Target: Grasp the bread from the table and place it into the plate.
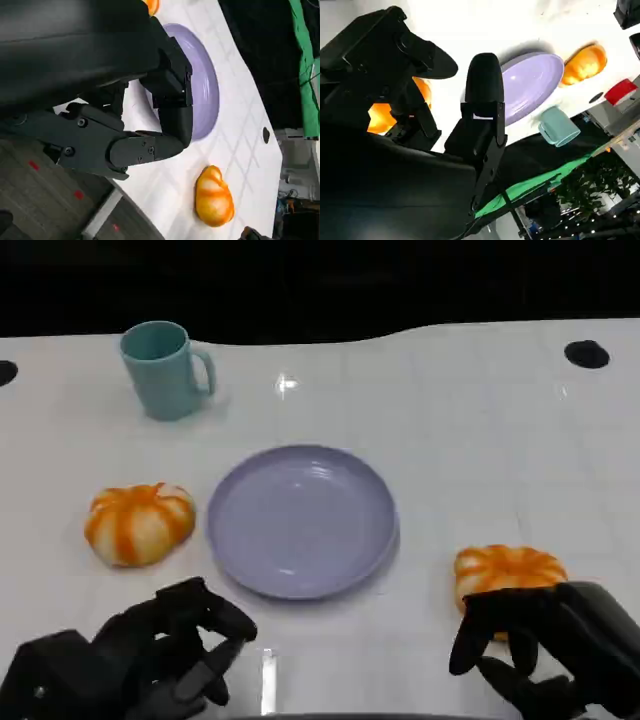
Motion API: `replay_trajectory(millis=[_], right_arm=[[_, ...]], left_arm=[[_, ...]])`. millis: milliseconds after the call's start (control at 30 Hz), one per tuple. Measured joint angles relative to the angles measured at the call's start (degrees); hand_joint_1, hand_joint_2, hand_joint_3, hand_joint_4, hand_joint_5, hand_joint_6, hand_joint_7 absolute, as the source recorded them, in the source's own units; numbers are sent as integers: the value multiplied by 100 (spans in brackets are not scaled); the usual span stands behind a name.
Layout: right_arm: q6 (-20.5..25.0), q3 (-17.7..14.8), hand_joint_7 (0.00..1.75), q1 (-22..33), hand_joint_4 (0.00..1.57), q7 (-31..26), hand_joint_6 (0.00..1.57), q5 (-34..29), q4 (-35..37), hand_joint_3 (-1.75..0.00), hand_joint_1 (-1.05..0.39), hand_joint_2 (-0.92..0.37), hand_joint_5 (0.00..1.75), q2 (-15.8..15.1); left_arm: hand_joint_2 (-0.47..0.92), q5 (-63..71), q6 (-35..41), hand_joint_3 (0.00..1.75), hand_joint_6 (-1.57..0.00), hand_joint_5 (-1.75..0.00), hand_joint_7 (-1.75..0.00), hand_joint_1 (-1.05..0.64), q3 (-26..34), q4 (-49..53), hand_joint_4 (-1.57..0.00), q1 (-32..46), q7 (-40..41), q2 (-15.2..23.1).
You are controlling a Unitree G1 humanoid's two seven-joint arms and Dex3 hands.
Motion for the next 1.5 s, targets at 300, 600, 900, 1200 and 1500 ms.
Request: replay_trajectory(millis=[300,600,900,1200,1500], right_arm=[[16,14,100,0,97,20,101,-16,-2,-115,-1,-29,162,0],[12,20,99,-2,96,20,100,-33,-1,-114,-1,-30,162,0],[12,20,98,-13,96,49,100,-37,0,-116,-3,-30,163,0],[21,-16,75,-10,82,-3,92,33,-8,-90,-6,-38,138,61],[550,-100,33,7,54,-79,73,-498,-544,-40,-23,-59,88,113]], left_arm=[[92,1,-12,47,-59,-175,-131,-39,0,12,-61,-9,0,0],[92,-2,-15,47,-59,-175,-131,-38,0,31,-61,-9,-1,0],[92,-11,-55,47,-59,-175,-131,-40,0,87,-62,-21,-2,0],[92,-7,-96,47,-59,-175,-131,-40,0,123,-61,-35,-2,0],[92,-6,-99,47,-60,-175,-130,-40,1,124,-61,-36,-3,0]])
